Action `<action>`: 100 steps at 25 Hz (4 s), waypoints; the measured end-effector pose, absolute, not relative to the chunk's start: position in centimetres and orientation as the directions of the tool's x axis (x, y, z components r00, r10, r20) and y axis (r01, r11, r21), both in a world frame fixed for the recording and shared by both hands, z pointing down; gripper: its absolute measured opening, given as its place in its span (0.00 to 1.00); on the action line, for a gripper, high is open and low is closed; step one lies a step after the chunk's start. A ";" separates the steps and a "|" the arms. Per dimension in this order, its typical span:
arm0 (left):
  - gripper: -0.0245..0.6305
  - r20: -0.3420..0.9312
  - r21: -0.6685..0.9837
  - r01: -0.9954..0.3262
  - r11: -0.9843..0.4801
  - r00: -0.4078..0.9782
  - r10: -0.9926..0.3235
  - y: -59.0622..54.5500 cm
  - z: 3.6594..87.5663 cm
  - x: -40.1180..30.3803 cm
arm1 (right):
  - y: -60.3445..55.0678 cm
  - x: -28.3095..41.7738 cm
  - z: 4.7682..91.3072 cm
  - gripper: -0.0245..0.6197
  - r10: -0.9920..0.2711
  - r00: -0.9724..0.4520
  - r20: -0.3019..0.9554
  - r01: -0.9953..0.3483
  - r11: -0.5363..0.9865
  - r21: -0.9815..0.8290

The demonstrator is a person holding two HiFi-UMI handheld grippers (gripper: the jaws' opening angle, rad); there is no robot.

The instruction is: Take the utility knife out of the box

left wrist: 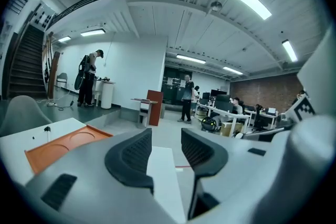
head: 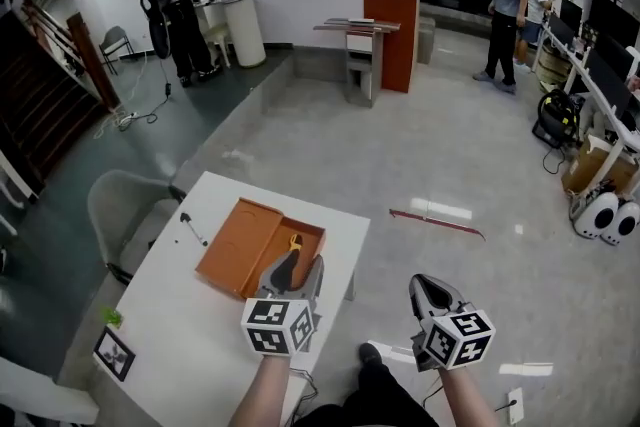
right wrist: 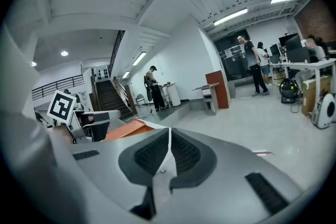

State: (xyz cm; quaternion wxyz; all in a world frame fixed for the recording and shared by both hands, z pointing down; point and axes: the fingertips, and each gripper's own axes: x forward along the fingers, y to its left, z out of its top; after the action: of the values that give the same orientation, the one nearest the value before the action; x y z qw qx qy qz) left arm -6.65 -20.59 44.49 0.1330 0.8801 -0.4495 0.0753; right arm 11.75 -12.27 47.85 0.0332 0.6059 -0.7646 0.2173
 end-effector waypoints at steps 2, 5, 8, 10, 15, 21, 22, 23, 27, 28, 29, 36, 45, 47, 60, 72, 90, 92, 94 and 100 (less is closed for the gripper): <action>0.28 0.260 0.160 -0.839 -0.520 0.544 -0.798 -21.3 44.5 -7.6 | -14.1 11.1 47.8 0.04 -0.896 -0.312 0.315 -0.930 0.220 -0.294; 0.28 0.266 0.148 -0.876 -0.459 0.482 -0.835 -22.5 44.6 -9.1 | -16.9 10.1 47.7 0.04 -0.872 -0.378 0.310 -0.910 0.289 -0.297; 0.28 0.276 0.136 -0.906 -0.400 0.422 -0.863 -23.7 44.7 -10.7 | -19.5 8.8 47.6 0.04 -0.845 -0.441 0.302 -0.885 0.354 -0.302; 0.28 0.285 0.130 -0.923 -0.362 0.385 -0.878 -24.4 44.8 -11.6 | -21.0 8.0 47.7 0.04 -0.824 -0.479 0.302 -0.867 0.391 -0.308; 0.28 0.319 0.119 -0.954 -0.274 0.298 -0.900 -25.2 45.5 -13.5 | -23.9 6.1 48.4 0.04 -0.764 -0.566 0.309 -0.817 0.471 -0.333; 0.28 0.355 0.098 -0.973 -0.209 0.230 -0.906 -25.7 46.4 -15.3 | -26.4 3.4 49.1 0.04 -0.702 -0.642 0.310 -0.763 0.542 -0.353; 0.28 0.360 0.095 -0.975 -0.202 0.223 -0.906 -25.7 46.6 -15.5 | -26.6 3.0 49.2 0.04 -0.693 -0.651 0.310 -0.755 0.550 -0.357; 0.28 0.366 0.092 -0.976 -0.197 0.217 -0.905 -25.8 46.8 -15.7 | -26.9 2.6 49.4 0.04 -0.685 -0.660 0.310 -0.748 0.558 -0.359; 0.28 0.399 0.076 -0.977 -0.197 0.211 -0.892 -25.9 47.9 -16.2 | -27.7 1.3 50.0 0.04 -0.658 -0.685 0.312 -0.726 0.581 -0.368; 0.28 0.410 0.071 -0.977 -0.201 0.213 -0.887 -26.1 48.2 -16.2 | -27.9 1.1 50.1 0.04 -0.653 -0.690 0.314 -0.722 0.585 -0.370; 0.28 0.423 0.066 -0.976 -0.206 0.214 -0.881 -26.2 48.5 -16.1 | -28.1 0.9 50.2 0.04 -0.648 -0.693 0.315 -0.719 0.587 -0.372; 0.28 0.500 0.045 -0.965 -0.257 0.244 -0.831 -27.3 51.1 -15.0 | -29.1 0.6 51.2 0.04 -0.631 -0.703 0.329 -0.710 0.592 -0.382; 0.28 0.594 0.043 -0.935 -0.353 0.308 -0.743 -28.7 54.4 -13.0 | -29.8 1.8 52.3 0.04 -0.641 -0.683 0.351 -0.729 0.564 -0.389; 0.28 0.614 0.040 -0.930 -0.366 0.312 -0.725 -28.9 55.2 -12.7 | -29.8 2.3 52.4 0.04 -0.646 -0.676 0.354 -0.735 0.557 -0.387; 0.28 0.738 -0.011 -0.900 -0.435 0.286 -0.611 -30.2 60.5 -11.9 | -29.7 4.4 53.0 0.04 -0.672 -0.639 0.374 -0.766 0.516 -0.383; 0.28 0.805 -0.014 -0.892 -0.451 0.258 -0.535 -30.6 62.8 -11.5 | -29.0 6.5 53.2 0.04 -0.688 -0.616 0.383 -0.784 0.487 -0.385; 0.28 0.838 -0.002 -0.876 -0.483 0.262 -0.479 -30.2 64.2 -11.5 | -28.5 7.3 53.8 0.04 -0.691 -0.603 0.399 -0.794 0.469 -0.387; 0.28 0.840 -0.008 -0.877 -0.480 0.254 -0.479 -30.1 64.2 -11.5 | -28.4 7.3 53.8 0.04 -0.690 -0.604 0.400 -0.793 0.469 -0.388; 0.27 0.841 -0.019 -0.876 -0.482 0.247 -0.481 -30.2 64.3 -11.6 | -28.4 7.3 53.9 0.04 -0.689 -0.604 0.400 -0.793 0.469 -0.388; 0.23 0.844 -0.063 -0.859 -0.508 0.226 -0.487 -30.4 64.3 -11.3 | -28.2 7.7 53.9 0.04 -0.691 -0.602 0.400 -0.794 0.467 -0.388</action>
State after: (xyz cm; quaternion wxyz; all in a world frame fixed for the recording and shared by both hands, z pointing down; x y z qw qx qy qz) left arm -11.31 -30.37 64.35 0.2149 0.7529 -0.4469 0.4327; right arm 7.74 -28.17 53.86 0.0936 0.4363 -0.8513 0.2759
